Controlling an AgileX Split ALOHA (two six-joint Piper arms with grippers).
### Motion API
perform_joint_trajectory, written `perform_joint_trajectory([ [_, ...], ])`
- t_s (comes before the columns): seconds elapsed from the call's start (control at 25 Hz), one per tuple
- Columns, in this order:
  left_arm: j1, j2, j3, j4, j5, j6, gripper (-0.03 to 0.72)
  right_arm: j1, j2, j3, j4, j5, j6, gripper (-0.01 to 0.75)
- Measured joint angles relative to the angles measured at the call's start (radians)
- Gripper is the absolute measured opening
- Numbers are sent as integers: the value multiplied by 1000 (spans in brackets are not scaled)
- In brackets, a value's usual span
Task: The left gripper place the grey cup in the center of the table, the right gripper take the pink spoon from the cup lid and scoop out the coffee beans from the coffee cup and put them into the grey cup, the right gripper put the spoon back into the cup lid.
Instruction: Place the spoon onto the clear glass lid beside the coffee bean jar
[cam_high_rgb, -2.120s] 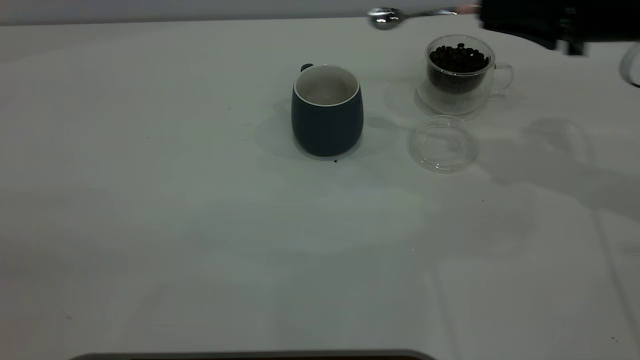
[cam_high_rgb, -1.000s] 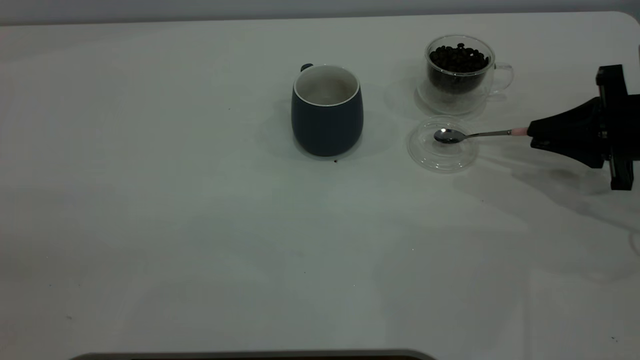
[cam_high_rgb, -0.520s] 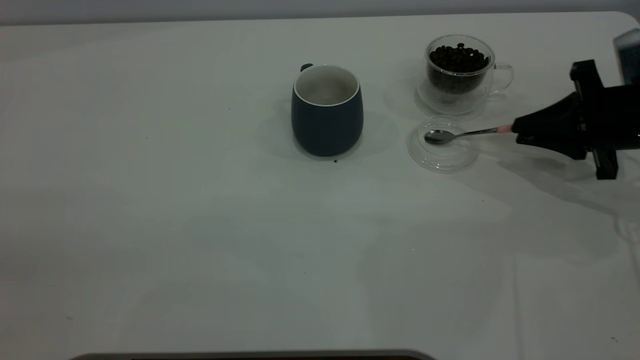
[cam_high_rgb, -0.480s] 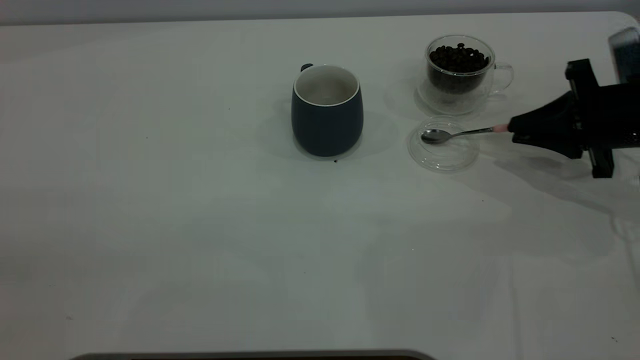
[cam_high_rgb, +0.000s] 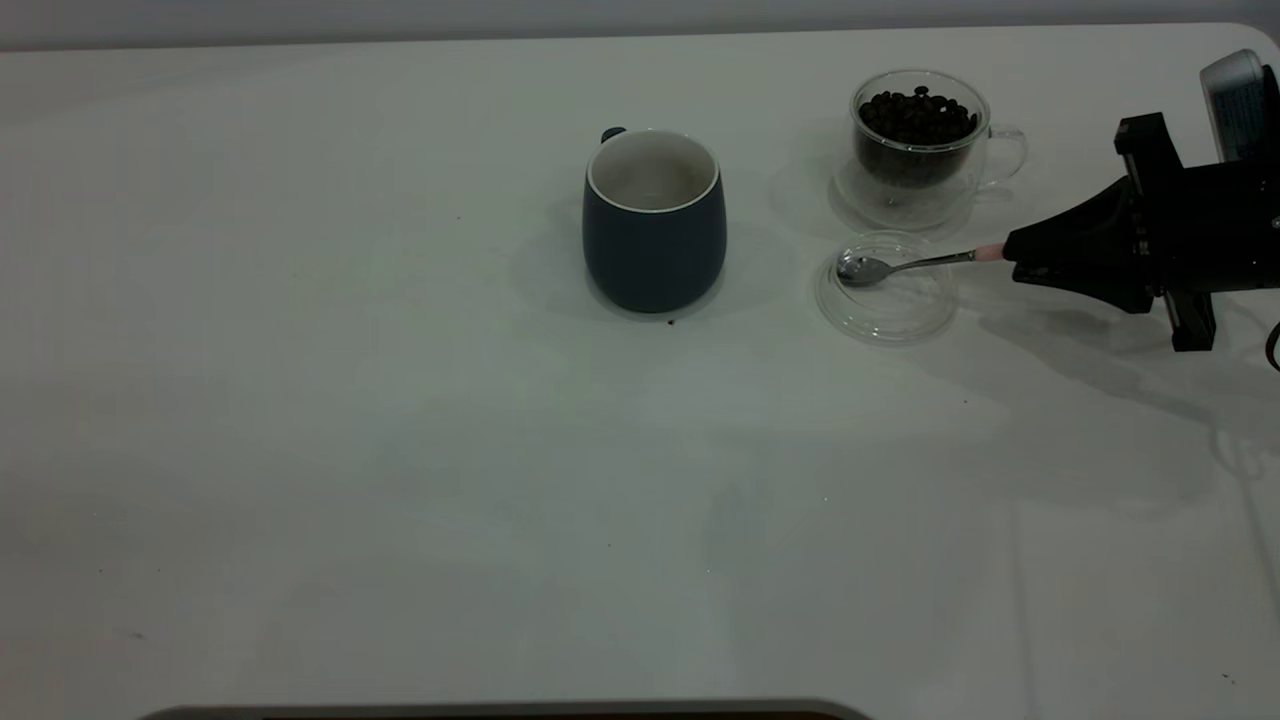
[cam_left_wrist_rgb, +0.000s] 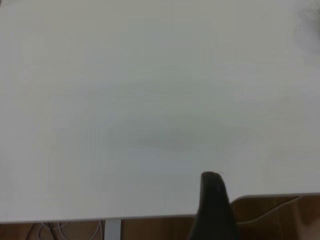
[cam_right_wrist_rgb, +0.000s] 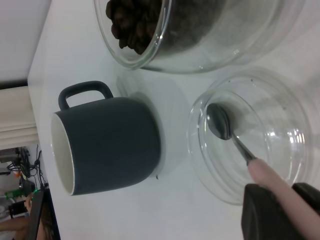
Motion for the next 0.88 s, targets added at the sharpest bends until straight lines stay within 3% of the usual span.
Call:
perform_joint_trajectory([
  [0.24, 0, 0, 0, 0, 0, 0, 586, 0, 0, 0, -15, 1, 0, 416],
  [0.4, 0, 0, 0, 0, 0, 0, 586, 0, 0, -1, -34, 1, 1, 552],
  [0.68, 0, 0, 0, 0, 0, 0, 586, -10, 0, -1, -67, -41, 1, 593],
  [0.88, 0, 0, 0, 0, 0, 2, 586, -92, -8, -1, -161, -43, 44, 591],
])
